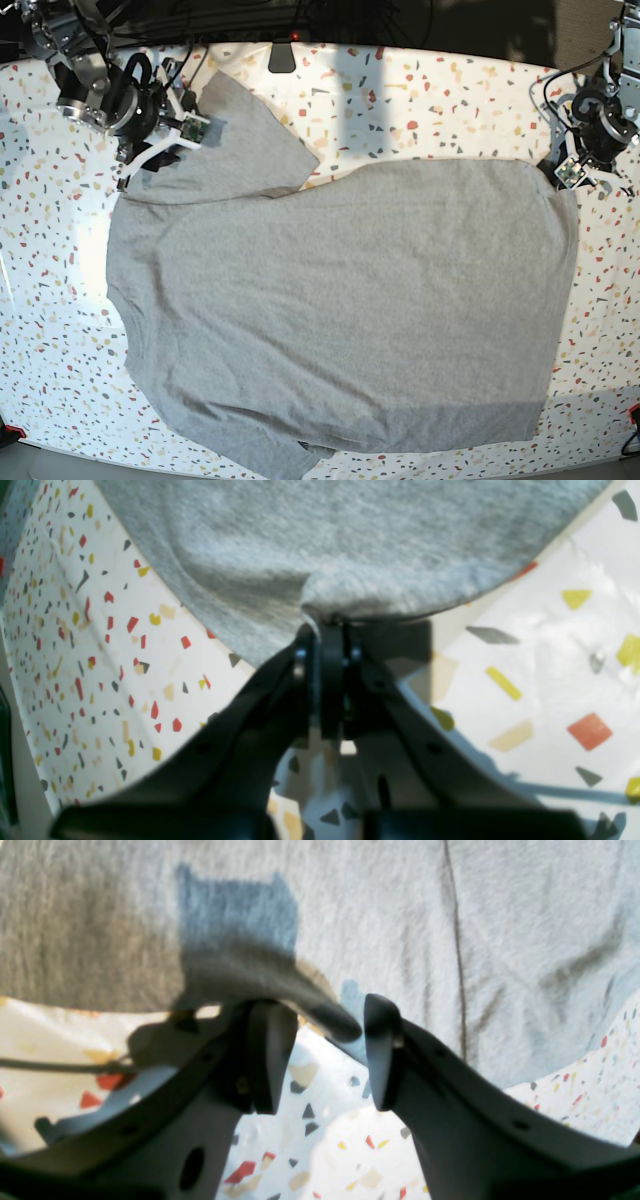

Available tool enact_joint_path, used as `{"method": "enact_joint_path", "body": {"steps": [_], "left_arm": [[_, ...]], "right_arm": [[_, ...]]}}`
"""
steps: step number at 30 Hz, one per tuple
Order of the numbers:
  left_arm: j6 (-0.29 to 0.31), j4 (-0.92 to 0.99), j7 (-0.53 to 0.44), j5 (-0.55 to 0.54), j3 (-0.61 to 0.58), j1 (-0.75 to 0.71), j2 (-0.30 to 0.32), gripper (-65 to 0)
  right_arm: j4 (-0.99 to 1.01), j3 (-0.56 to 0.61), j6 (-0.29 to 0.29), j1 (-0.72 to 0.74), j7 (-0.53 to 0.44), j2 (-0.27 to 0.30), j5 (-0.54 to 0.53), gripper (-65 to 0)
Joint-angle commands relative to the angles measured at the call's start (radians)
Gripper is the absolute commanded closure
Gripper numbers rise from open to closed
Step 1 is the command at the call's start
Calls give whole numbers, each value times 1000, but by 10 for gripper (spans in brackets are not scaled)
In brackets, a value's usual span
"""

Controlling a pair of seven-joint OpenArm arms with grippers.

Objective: Fold the T-shirt properly
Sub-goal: 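Grasp the sleeve corner with the right gripper, the shoulder with the left, then lift and pull the shirt with both grippers to straighten it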

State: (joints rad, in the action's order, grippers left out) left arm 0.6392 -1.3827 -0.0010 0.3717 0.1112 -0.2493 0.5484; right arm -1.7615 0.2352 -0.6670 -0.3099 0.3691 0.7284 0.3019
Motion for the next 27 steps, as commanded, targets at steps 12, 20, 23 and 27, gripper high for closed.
{"method": "enact_joint_path", "body": {"steps": [12, 20, 23, 27], "left_arm": [[9, -8, -7, -6, 4, 3, 15, 0], [9, -8, -7, -7, 4, 2, 15, 0], [9, -8, -6, -20, 4, 2, 15, 0], [9, -9, 25, -152, 7, -3, 18, 0]], "right_arm": [[124, -5, -31, 66, -25, 11, 13, -203], [123, -6, 53, 115, -25, 12, -7, 0], [107, -7, 73, 130, -25, 20, -71, 0], [51, -26, 73, 126, 1, 46, -171, 0]]}}
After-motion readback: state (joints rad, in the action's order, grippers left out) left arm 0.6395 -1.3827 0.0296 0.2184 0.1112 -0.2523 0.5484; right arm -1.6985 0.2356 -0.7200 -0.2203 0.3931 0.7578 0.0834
